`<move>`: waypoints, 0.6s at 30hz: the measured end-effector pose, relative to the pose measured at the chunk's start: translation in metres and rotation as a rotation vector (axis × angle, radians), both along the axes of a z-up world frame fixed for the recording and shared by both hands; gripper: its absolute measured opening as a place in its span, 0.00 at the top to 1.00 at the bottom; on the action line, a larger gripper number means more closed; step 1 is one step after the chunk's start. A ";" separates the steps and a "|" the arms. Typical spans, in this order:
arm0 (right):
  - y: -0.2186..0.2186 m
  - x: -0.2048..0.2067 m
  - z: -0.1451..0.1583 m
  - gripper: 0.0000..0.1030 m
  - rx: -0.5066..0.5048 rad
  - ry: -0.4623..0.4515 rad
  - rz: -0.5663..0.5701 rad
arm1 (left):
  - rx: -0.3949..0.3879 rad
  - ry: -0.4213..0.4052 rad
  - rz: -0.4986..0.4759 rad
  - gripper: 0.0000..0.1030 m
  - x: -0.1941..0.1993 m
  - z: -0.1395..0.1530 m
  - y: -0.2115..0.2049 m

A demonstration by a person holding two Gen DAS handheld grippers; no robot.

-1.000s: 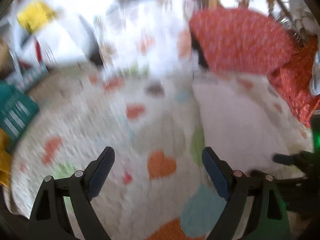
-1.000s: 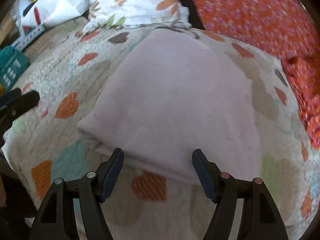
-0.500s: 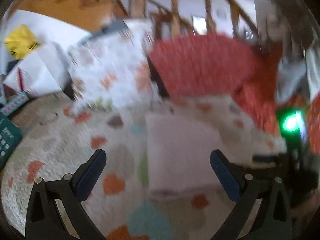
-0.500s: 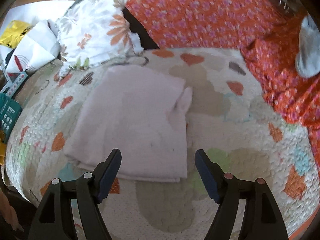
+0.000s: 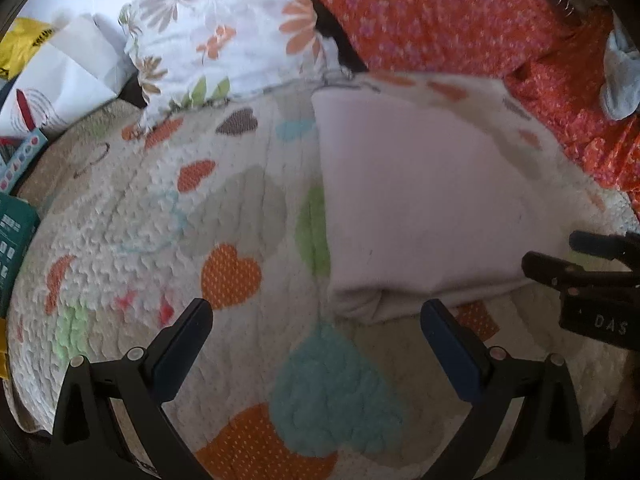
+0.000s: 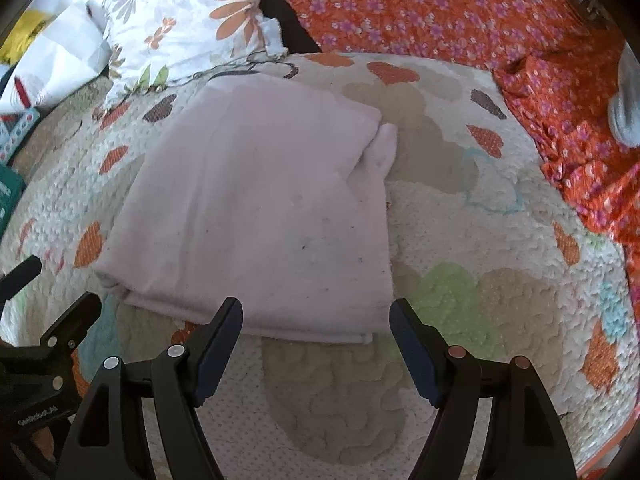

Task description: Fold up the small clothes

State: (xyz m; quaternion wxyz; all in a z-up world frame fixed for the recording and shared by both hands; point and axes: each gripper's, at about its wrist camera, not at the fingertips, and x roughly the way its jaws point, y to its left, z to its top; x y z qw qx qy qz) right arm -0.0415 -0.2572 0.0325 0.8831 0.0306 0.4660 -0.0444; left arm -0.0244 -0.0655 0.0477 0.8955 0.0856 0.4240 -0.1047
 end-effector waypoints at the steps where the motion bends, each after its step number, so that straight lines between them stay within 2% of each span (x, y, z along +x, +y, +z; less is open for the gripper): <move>1: 0.004 -0.001 0.000 0.22 -0.018 -0.002 0.009 | -0.001 0.011 0.002 0.00 0.001 -0.002 0.001; 10: 0.019 -0.003 0.002 0.22 -0.085 -0.023 0.047 | -0.016 0.100 -0.004 0.00 0.005 -0.019 0.007; 18: 0.022 -0.004 0.001 0.22 -0.092 -0.020 0.052 | -0.021 0.120 -0.007 0.00 0.006 -0.023 0.007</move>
